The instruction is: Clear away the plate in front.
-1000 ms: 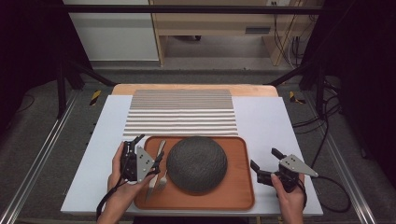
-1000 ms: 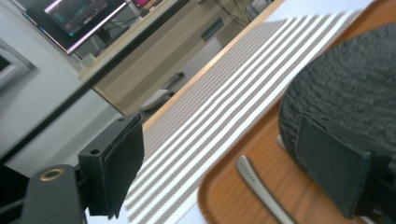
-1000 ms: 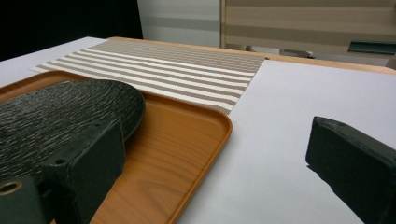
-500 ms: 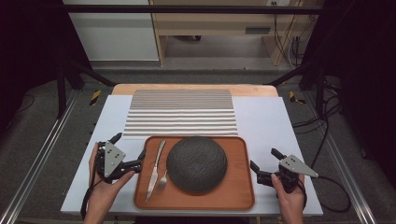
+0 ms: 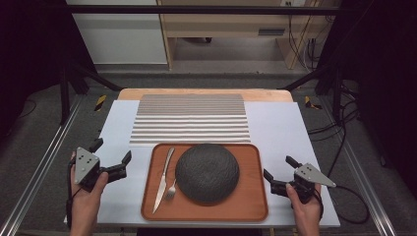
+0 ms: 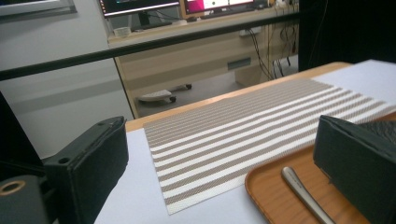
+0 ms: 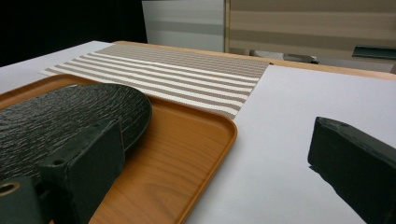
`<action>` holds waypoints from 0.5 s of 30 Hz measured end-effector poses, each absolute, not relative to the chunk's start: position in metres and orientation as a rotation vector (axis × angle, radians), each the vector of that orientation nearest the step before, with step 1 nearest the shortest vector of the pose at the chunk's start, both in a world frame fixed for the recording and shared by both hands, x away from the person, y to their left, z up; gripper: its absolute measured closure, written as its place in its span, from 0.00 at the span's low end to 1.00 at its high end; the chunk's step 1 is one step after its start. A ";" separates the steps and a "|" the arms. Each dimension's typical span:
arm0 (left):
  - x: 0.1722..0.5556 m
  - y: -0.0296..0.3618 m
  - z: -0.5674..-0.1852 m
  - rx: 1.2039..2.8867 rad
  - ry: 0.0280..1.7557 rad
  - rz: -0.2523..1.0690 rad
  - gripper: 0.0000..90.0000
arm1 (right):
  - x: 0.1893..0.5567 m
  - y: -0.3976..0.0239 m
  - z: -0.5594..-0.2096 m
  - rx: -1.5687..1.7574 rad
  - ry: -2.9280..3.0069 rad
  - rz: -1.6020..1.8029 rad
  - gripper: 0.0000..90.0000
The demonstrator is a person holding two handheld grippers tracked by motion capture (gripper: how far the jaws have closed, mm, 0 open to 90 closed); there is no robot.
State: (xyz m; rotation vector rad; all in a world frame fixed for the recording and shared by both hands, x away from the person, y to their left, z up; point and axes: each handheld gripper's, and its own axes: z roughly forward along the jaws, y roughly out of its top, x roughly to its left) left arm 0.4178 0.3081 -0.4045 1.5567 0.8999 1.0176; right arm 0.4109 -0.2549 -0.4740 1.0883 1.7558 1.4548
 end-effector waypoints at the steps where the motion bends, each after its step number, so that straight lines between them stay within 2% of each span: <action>1: 0.418 0.311 -0.404 1.551 0.905 1.020 0.03 | 0.411 -0.255 -0.474 1.089 1.757 1.453 0.04; 15: 0.420 0.352 -0.424 1.430 0.960 0.929 0.03 | 0.413 -0.264 -0.478 1.136 1.732 1.467 0.05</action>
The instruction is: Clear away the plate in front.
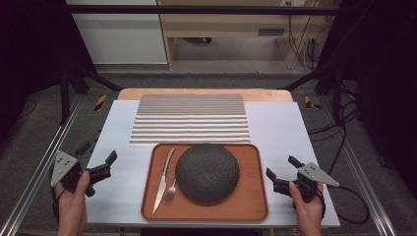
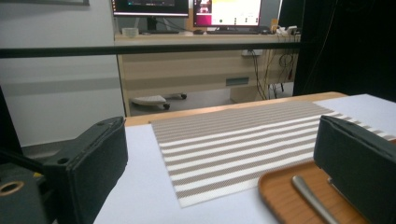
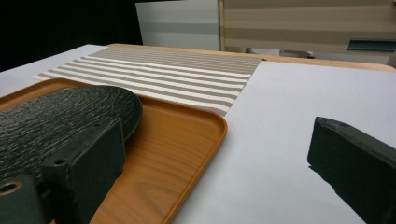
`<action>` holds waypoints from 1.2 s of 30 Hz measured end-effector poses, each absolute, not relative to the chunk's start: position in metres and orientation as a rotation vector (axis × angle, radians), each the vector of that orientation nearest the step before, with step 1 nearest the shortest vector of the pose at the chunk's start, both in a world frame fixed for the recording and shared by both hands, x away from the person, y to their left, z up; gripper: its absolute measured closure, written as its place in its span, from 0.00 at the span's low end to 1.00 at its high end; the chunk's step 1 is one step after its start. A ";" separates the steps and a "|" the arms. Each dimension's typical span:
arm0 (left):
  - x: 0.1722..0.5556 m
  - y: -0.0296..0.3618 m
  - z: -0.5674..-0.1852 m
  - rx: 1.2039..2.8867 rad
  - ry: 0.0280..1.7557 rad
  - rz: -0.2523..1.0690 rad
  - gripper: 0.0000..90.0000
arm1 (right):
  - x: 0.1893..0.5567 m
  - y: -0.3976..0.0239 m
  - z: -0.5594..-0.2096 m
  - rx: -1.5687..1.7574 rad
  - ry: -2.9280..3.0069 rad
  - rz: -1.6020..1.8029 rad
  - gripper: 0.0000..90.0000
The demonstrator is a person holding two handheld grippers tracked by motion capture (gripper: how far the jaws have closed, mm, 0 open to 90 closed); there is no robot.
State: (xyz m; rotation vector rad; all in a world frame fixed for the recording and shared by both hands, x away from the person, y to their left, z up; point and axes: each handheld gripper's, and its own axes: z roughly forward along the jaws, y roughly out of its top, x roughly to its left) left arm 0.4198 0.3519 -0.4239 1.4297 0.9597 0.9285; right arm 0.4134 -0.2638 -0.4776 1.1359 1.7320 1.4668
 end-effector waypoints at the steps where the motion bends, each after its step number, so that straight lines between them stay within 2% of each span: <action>1: 0.420 0.354 -0.427 1.423 0.957 0.930 0.03 | 0.413 -0.264 -0.478 1.137 1.731 1.467 0.05; 10: 0.414 0.358 -0.450 1.463 0.930 0.926 0.03 | 0.412 -0.268 -0.477 1.139 1.710 1.488 0.05; 36: 0.403 0.326 -0.464 1.492 0.817 0.785 0.03 | 0.410 -0.262 -0.477 1.040 1.683 1.588 0.05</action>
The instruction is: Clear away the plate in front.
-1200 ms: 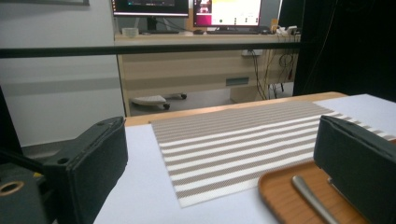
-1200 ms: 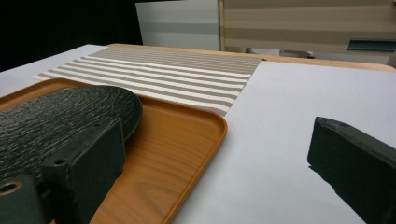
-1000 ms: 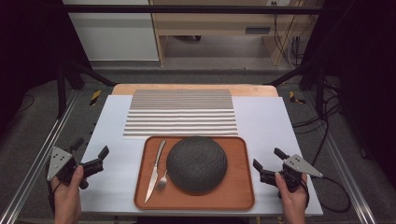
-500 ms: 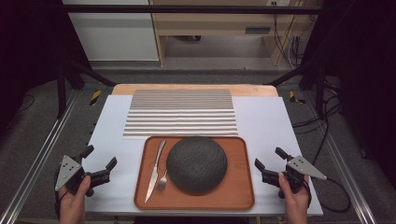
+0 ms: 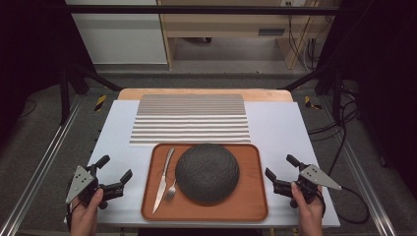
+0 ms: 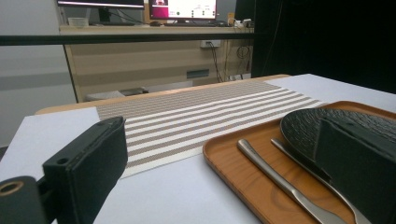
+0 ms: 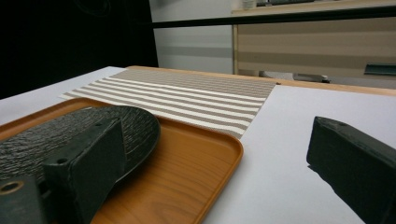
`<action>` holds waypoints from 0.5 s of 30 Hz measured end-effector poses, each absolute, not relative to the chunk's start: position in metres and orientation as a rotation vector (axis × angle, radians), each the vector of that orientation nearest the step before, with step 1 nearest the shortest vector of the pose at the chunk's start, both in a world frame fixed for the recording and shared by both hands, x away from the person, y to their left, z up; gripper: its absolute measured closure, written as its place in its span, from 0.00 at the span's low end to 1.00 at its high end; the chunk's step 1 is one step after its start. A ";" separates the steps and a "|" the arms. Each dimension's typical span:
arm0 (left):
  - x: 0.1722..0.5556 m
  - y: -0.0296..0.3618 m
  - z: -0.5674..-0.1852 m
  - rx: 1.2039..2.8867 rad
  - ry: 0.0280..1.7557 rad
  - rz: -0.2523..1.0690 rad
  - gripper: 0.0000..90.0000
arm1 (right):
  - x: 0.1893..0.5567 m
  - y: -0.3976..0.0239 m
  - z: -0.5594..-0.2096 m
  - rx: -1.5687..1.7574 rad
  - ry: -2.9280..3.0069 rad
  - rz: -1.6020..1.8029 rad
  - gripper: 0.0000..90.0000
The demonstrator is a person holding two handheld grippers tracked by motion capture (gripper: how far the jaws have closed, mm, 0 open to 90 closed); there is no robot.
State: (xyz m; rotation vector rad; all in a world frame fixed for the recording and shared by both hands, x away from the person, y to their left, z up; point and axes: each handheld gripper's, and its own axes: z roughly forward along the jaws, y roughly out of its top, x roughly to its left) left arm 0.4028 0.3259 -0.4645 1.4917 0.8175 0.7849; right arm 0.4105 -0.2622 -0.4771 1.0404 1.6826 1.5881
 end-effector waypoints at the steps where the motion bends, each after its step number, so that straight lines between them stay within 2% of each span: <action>1: 0.402 0.326 -0.465 1.491 0.820 0.786 0.03 | 0.411 -0.262 -0.477 1.034 1.685 1.592 0.05; 15: 0.396 0.335 -0.466 1.480 0.848 0.850 0.03 | 0.410 -0.256 -0.479 0.977 1.719 1.618 0.05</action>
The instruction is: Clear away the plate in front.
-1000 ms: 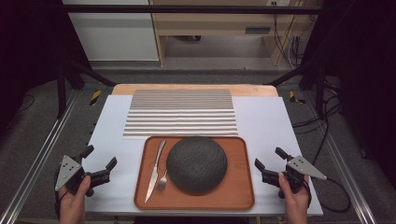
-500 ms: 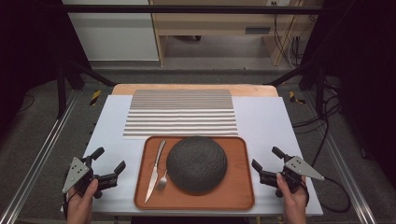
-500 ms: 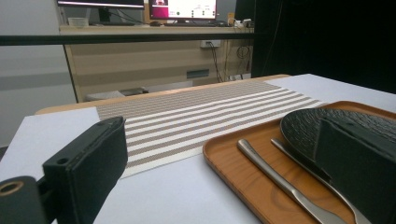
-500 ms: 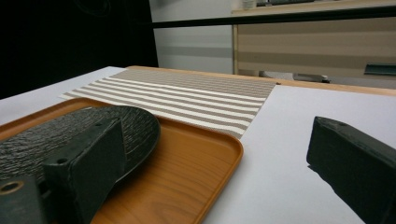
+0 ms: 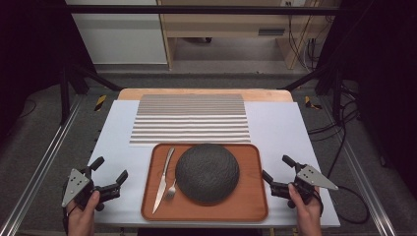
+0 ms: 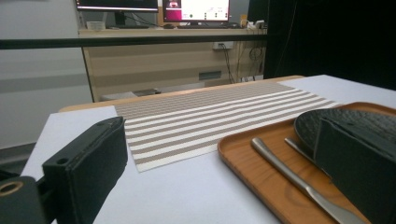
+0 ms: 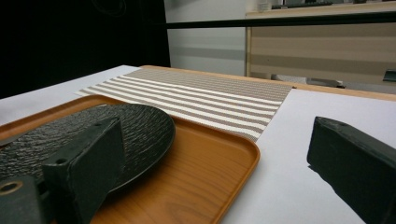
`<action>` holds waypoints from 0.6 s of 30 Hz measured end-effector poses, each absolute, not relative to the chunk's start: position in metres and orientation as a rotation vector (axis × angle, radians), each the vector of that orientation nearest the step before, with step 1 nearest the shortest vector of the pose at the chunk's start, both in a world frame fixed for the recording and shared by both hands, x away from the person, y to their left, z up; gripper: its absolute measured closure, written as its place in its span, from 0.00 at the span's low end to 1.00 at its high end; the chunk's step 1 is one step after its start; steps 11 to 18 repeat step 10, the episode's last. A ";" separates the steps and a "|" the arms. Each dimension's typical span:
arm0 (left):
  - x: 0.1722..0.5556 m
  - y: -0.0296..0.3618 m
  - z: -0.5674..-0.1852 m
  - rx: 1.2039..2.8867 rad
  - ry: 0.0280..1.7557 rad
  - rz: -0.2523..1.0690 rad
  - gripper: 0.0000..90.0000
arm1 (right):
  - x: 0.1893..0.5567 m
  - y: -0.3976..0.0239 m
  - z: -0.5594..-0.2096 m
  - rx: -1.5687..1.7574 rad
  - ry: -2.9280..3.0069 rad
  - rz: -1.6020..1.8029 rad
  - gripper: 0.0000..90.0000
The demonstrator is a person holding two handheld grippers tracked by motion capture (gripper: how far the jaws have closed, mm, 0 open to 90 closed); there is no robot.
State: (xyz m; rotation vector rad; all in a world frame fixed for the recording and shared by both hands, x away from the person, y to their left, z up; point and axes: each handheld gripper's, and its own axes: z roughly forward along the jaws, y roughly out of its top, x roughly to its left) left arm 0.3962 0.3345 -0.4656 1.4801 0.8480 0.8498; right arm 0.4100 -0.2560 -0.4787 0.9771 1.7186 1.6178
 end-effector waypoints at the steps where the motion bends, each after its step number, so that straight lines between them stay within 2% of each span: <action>1: 0.397 0.335 -0.466 1.492 0.843 0.856 0.03 | 0.410 -0.256 -0.479 0.974 1.718 1.619 0.05; 18: 0.398 0.336 -0.467 1.494 0.857 0.858 0.03 | 0.410 -0.262 -0.481 0.976 1.713 1.609 0.05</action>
